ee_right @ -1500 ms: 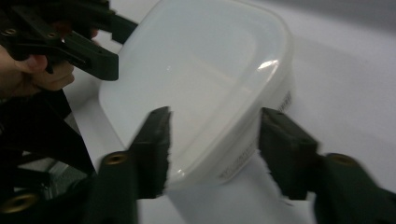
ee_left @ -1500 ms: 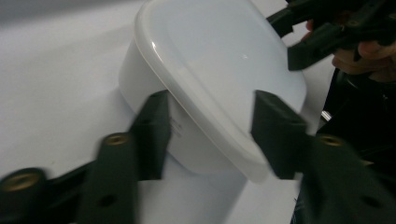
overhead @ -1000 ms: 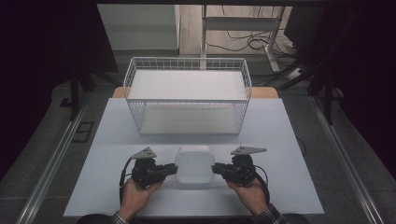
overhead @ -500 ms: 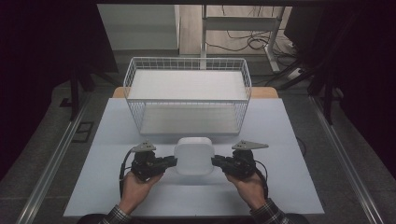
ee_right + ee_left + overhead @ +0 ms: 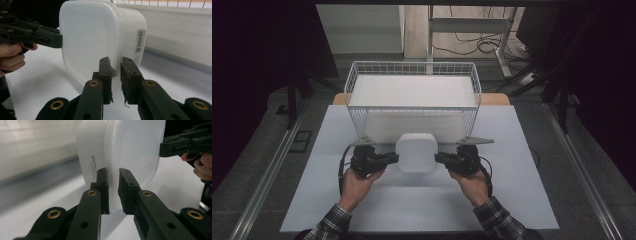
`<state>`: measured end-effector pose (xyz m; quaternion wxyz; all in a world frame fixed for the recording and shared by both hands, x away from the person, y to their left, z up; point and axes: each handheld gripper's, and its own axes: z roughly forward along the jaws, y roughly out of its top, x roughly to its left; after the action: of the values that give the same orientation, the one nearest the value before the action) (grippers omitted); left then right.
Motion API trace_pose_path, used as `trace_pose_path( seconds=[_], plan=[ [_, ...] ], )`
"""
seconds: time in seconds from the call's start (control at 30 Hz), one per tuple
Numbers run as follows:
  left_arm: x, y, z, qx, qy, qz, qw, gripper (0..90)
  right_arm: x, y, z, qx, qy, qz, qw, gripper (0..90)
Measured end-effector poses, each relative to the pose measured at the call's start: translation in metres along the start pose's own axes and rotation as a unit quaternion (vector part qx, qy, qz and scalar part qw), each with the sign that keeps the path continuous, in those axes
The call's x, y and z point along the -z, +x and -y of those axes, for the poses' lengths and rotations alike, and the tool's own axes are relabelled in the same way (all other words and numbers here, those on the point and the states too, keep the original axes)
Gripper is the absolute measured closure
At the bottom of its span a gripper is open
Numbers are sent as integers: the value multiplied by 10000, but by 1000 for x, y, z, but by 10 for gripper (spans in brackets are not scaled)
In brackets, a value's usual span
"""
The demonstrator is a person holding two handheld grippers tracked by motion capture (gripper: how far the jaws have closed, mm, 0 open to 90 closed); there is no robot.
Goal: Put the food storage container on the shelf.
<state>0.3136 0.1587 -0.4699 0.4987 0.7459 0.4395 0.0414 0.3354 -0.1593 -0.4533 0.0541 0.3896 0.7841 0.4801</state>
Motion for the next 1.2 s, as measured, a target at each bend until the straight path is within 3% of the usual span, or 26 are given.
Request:
trace_pose_path(
  seconds=[0.37,0.6,0.87,1.2],
  plan=[
    [-9,19,-29,-124,-114,-204,9997,792,-18,-15,-26,44,-110,104,9999,781],
    [-21,32,-42,-68,-96,-293,9995,789,-36,-30,-37,-27,-147,215,9997,775],
    [-32,46,-41,56,-55,-373,9993,786,-51,-39,-39,-123,-103,306,9994,769],
    [-41,54,-36,266,32,-385,9989,781,-62,-44,-36,-192,26,342,9992,765]
  ],
)
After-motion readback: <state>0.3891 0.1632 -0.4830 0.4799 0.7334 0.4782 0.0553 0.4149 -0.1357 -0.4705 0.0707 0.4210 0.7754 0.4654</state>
